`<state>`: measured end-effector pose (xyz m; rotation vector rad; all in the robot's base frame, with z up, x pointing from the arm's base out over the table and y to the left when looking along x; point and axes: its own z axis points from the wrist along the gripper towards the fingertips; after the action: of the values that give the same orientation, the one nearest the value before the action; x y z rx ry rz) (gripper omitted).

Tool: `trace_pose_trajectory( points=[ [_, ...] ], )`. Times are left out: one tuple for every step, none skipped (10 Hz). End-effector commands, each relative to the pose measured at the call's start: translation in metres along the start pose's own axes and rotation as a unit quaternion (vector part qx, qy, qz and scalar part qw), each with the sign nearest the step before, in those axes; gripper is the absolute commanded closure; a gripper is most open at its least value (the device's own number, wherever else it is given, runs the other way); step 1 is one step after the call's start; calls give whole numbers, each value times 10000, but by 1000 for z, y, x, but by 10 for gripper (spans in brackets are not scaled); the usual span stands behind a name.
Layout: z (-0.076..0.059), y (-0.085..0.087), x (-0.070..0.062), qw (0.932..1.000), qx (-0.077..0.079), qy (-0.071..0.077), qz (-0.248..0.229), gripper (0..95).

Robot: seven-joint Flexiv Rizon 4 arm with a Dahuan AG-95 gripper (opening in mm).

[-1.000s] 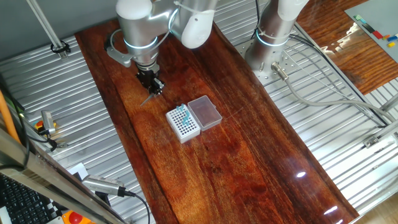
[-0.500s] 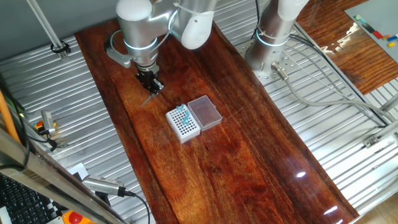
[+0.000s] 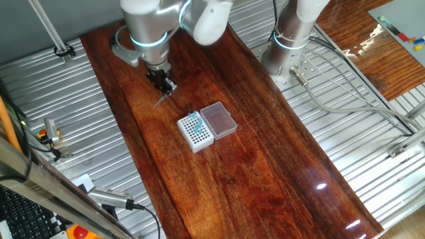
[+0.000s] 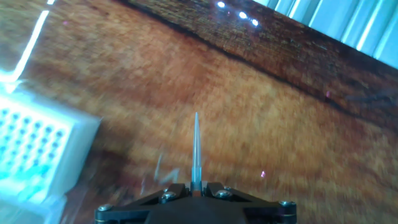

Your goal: Insert a medium pipette tip into the holder for medium pipette tips

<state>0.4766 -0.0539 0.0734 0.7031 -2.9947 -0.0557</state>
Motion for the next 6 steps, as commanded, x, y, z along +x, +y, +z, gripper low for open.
trace_pose_trajectory(
  points=[
    [0, -1, -2, 9997, 16, 201, -112, 950],
    [0, -1, -2, 9995, 23, 267, -147, 950],
    [0, -1, -2, 9994, 47, 289, -191, 950],
    [0, -1, -2, 9993, 47, 289, -231, 950],
    [0, -1, -2, 9989, -26, 379, -265, 950],
    [0, -1, -2, 9975, -167, 611, -299, 950]
  ],
)
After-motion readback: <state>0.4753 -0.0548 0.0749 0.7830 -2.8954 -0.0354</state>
